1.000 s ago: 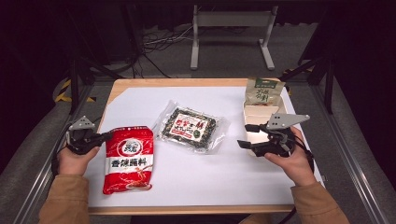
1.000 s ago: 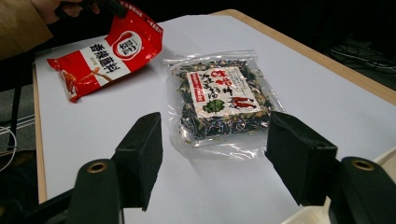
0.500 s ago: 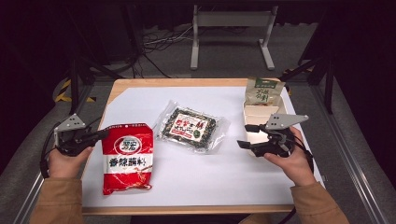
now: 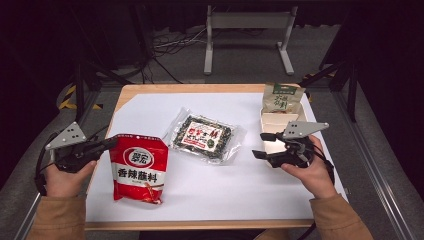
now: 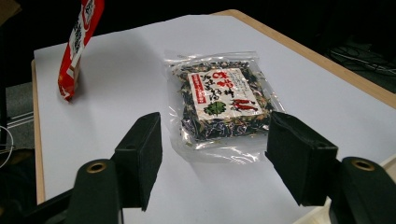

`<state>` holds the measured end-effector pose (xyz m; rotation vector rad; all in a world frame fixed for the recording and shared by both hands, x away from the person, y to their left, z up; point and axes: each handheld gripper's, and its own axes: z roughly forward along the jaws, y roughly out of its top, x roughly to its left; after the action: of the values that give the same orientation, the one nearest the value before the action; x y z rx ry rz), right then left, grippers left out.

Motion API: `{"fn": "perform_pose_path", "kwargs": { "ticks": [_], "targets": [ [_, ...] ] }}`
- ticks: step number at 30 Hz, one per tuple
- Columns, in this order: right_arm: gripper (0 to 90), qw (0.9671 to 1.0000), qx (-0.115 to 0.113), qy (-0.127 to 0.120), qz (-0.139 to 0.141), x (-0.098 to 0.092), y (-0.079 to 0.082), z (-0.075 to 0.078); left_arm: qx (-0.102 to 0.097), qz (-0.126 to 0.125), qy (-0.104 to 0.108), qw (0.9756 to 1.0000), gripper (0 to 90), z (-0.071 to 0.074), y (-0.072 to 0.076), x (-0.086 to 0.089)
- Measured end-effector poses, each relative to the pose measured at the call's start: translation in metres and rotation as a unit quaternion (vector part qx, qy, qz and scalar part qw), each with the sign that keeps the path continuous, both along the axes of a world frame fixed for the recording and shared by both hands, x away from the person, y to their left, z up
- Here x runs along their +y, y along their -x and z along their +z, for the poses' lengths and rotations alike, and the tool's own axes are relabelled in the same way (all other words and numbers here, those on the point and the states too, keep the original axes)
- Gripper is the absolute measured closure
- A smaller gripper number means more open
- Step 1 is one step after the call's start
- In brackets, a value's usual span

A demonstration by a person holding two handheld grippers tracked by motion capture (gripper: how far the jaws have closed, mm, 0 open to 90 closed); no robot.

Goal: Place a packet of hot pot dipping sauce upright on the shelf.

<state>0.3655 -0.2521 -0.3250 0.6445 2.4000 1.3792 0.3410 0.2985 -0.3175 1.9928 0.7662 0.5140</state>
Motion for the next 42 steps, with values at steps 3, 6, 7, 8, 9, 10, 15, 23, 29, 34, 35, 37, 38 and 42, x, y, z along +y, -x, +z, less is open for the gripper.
{"fn": "perform_pose_path", "kwargs": {
  "ticks": [3,6,7,8,9,10,15,23,29,34,35,37,38,42],
  "targets": [
    [35.7,1.0,-0.001,0.0,0.002,0.001,0.0,0.0,-0.019,-0.01,-0.012,0.9997,90.0,0.004,0.005,-0.004],
    [35.4,0.9999,0.002,-0.009,0.008,0.001,0.0,0.001,-0.05,-0.033,-0.028,0.9978,90.0,0.014,0.014,-0.014],
    [35.4,0.9999,0.001,-0.01,0.008,0.0,0.0,0.001,-0.056,-0.039,-0.035,0.997,90.0,0.017,0.017,-0.018],
    [35.4,0.9999,0.0,-0.01,0.008,0.0,0.0,0.002,-0.06,-0.042,-0.036,0.9967,90.0,0.019,0.02,-0.021],
    [35.4,0.9999,0.0,-0.011,0.008,0.0,0.001,0.002,-0.062,-0.047,-0.037,0.9963,90.0,0.021,0.022,-0.023],
    [35.3,0.9999,-0.001,-0.012,0.008,-0.001,0.001,0.002,-0.064,-0.05,-0.037,0.996,90.0,0.023,0.024,-0.025],
    [35.2,0.9998,-0.002,-0.014,0.013,0.001,0.001,0.003,-0.079,-0.062,-0.04,0.9941,90.0,0.03,0.032,-0.031],
    [35.2,0.9995,-0.003,-0.025,0.018,0.003,0.0,0.004,-0.099,-0.061,-0.036,0.9926,90.0,0.037,0.036,-0.042],
    [35.1,0.999,-0.007,-0.025,0.036,0.017,0.001,0.006,-0.083,-0.073,-0.017,0.9937,90.0,0.041,0.035,-0.049],
    [35.1,0.9984,-0.011,-0.027,0.048,0.029,0.004,0.008,-0.08,-0.099,-0.002,0.9918,90.0,0.045,0.04,-0.058],
    [35.1,0.9983,-0.01,-0.027,0.051,0.032,0.004,0.008,-0.082,-0.106,-0.002,0.9909,90.0,0.046,0.041,-0.061],
    [35.0,0.9979,-0.008,-0.025,0.06,0.039,0.005,0.007,-0.083,-0.115,-0.003,0.9899,90.0,0.048,0.043,-0.066],
    [35.0,0.9977,-0.008,-0.025,0.063,0.041,0.005,0.006,-0.083,-0.118,-0.003,0.9895,90.0,0.048,0.045,-0.07],
    [34.9,0.9967,-0.005,-0.017,0.08,0.053,0.008,0.005,-0.08,-0.133,-0.006,0.9879,90.0,0.048,0.046,-0.081]
  ]
}}
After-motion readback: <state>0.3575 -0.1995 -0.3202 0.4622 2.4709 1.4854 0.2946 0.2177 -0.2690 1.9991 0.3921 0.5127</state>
